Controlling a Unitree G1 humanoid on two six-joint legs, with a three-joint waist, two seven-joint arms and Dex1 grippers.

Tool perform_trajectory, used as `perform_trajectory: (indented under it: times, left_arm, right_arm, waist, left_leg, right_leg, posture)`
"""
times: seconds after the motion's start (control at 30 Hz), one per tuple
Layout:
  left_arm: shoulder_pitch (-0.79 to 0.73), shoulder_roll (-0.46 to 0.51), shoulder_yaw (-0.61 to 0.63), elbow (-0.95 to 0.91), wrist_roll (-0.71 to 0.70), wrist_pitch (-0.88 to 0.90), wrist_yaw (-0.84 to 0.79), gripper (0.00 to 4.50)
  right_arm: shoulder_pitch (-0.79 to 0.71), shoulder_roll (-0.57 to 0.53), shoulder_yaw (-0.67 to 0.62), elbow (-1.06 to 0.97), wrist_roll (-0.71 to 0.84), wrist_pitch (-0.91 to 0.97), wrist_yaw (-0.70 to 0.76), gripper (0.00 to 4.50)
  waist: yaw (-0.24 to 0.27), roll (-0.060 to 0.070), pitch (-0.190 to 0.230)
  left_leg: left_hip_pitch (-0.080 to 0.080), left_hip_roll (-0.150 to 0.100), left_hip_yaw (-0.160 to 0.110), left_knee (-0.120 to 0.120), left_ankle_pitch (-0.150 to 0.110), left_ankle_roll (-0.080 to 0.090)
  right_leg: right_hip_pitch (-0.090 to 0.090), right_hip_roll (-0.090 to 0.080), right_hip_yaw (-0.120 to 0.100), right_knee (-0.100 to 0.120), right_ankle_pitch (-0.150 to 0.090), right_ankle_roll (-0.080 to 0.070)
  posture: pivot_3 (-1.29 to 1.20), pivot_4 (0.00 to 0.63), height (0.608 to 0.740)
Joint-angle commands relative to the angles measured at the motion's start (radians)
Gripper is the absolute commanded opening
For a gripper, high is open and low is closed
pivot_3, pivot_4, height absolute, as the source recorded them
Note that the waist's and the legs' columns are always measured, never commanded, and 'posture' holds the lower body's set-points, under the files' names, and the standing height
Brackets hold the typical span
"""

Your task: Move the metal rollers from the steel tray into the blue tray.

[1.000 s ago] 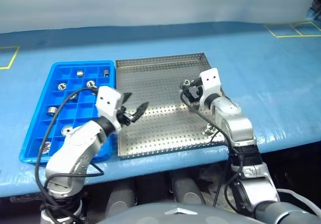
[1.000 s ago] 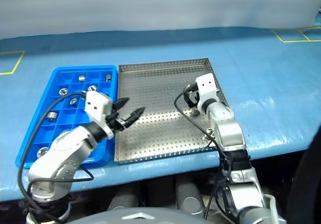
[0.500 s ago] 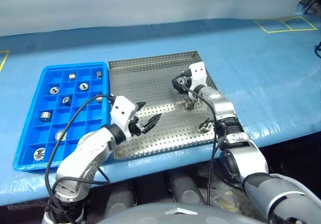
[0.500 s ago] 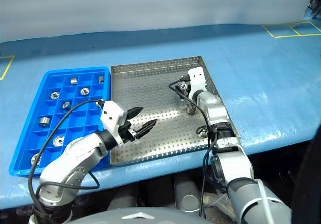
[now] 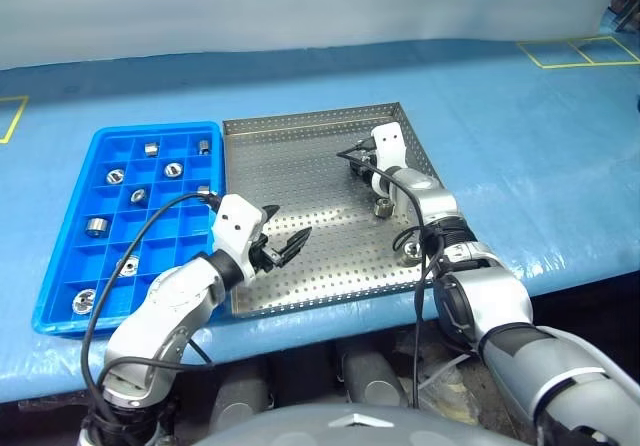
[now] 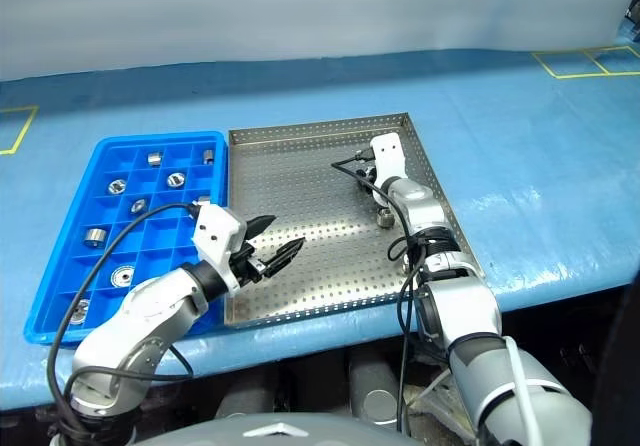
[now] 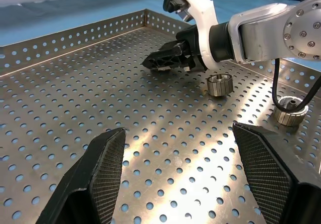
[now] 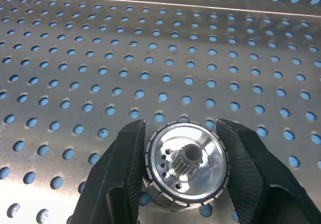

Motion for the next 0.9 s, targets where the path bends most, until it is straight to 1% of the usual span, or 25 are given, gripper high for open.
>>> perform_trajectory:
  times: [0.03, 0.1, 0.13, 0.2, 0.27, 0.4, 0.5, 0.6, 0.67, 0.7, 0.83, 0.9]
  left_arm:
    - [-0.009, 0.002, 0.017, -0.025, -0.005, -0.023, 0.001, 3.70]
    - [-0.015, 0.002, 0.025, -0.023, -0.010, -0.030, -0.001, 3.70]
    - [-0.019, -0.006, 0.049, -0.027, -0.023, -0.040, 0.000, 3.70]
    - [-0.027, -0.023, 0.120, -0.034, -0.058, -0.051, 0.010, 3.70]
    - [-0.034, -0.014, 0.200, -0.041, -0.075, -0.048, 0.022, 3.70]
    - [-0.033, 0.014, 0.307, -0.052, -0.095, -0.038, 0.035, 3.70]
    - [-0.045, 0.012, 0.440, -0.060, -0.094, -0.062, 0.099, 3.70]
    - [-0.075, 0.013, 0.571, -0.047, -0.075, -0.037, 0.200, 3.70]
    - [-0.078, 0.037, 0.658, -0.039, -0.056, -0.017, 0.247, 3.70]
    - [-0.077, 0.045, 0.683, -0.039, -0.054, -0.013, 0.257, 3.70]
    - [-0.070, 0.077, 0.800, -0.024, 0.005, 0.021, 0.348, 3.70]
    - [-0.053, 0.096, 0.828, -0.021, 0.048, 0.065, 0.387, 3.70]
  right_arm:
    - [0.000, -0.015, -0.020, -0.060, 0.005, -0.010, -0.014, 2.27]
    - [0.015, -0.017, -0.017, -0.114, 0.001, -0.011, -0.022, 1.90]
    - [0.033, -0.015, -0.010, -0.180, 0.001, -0.004, -0.015, 1.75]
    - [0.076, -0.003, 0.005, -0.335, 0.018, 0.027, 0.013, 1.75]
    - [0.124, 0.009, 0.027, -0.504, 0.021, 0.084, 0.017, 1.75]
    - [0.183, 0.041, 0.057, -0.737, 0.034, 0.177, 0.017, 1.75]
    - [0.222, 0.087, 0.127, -0.901, 0.067, 0.244, 0.066, 1.75]
    - [0.243, 0.125, 0.192, -0.998, 0.093, 0.292, 0.107, 1.75]
    - [0.252, 0.156, 0.246, -1.037, 0.113, 0.317, 0.141, 1.75]
    - [0.254, 0.167, 0.261, -1.047, 0.120, 0.326, 0.150, 1.75]
    - [0.250, 0.224, 0.341, -1.005, 0.110, 0.323, 0.168, 1.75]
    - [0.243, 0.249, 0.366, -0.973, 0.105, 0.309, 0.176, 1.75]
  waist:
    - [0.000, 0.000, 0.000]
    - [0.002, 0.001, 0.001]
    - [0.003, 0.001, 0.001]
    - [0.005, 0.002, 0.001]
    - [0.004, 0.002, 0.001]
    - [0.006, 0.003, 0.001]
    - [0.007, 0.003, 0.001]
    - [0.010, 0.003, 0.001]
    - [0.017, 0.003, 0.001]
    - [0.019, 0.003, 0.001]
    - [0.035, 0.002, 0.000]
    - [0.044, 0.001, 0.000]
  left_leg:
    - [0.000, 0.000, 0.000, 0.000, 0.000, 0.000]
    - [0.000, 0.000, 0.000, 0.000, 0.000, 0.000]
    - [0.000, 0.000, 0.000, 0.000, 0.000, 0.000]
    - [-0.001, 0.000, 0.000, 0.000, 0.000, 0.000]
    - [-0.004, 0.000, 0.000, 0.000, 0.000, 0.000]
    - [-0.006, 0.001, 0.000, -0.001, 0.001, -0.001]
    - [-0.006, 0.001, 0.001, -0.001, 0.001, -0.001]
    - [-0.006, 0.001, 0.000, -0.001, 0.001, -0.001]
    - [-0.006, 0.001, 0.000, -0.001, 0.001, -0.001]
    - [-0.006, 0.001, 0.000, -0.001, 0.001, -0.001]
    - [-0.006, 0.000, 0.000, -0.001, 0.001, -0.001]
    - [-0.006, 0.000, -0.001, -0.001, 0.001, -0.002]
  right_leg:
    - [0.000, 0.000, 0.000, 0.000, 0.000, 0.000]
    - [0.000, 0.000, 0.000, 0.000, 0.000, 0.000]
    - [0.000, 0.000, 0.000, 0.000, 0.000, 0.000]
    - [-0.001, 0.000, 0.000, 0.000, 0.000, 0.000]
    - [-0.005, 0.000, 0.000, 0.002, 0.000, 0.000]
    - [-0.009, 0.001, 0.000, 0.003, 0.000, 0.000]
    - [-0.009, 0.000, 0.000, 0.003, 0.000, 0.000]
    - [-0.010, 0.000, -0.001, 0.003, 0.000, 0.000]
    - [-0.010, 0.000, -0.001, 0.003, 0.000, -0.001]
    - [-0.010, -0.001, -0.002, 0.003, 0.001, -0.001]
    - [-0.010, -0.002, -0.004, 0.003, 0.001, -0.001]
    - [-0.010, -0.003, -0.004, 0.003, 0.000, -0.002]
  posture:
    - [-0.13, 0.150, 0.740]
    - [-0.14, 0.150, 0.740]
    - [-0.14, 0.150, 0.740]
    - [-0.14, 0.150, 0.740]
    - [-0.13, 0.150, 0.740]
    - [-0.13, 0.150, 0.740]
    - [-0.11, 0.150, 0.740]
    - [-0.10, 0.150, 0.740]
    - [-0.09, 0.150, 0.740]
    - [-0.08, 0.150, 0.740]
    - [-0.05, 0.150, 0.740]
    - [-0.04, 0.150, 0.740]
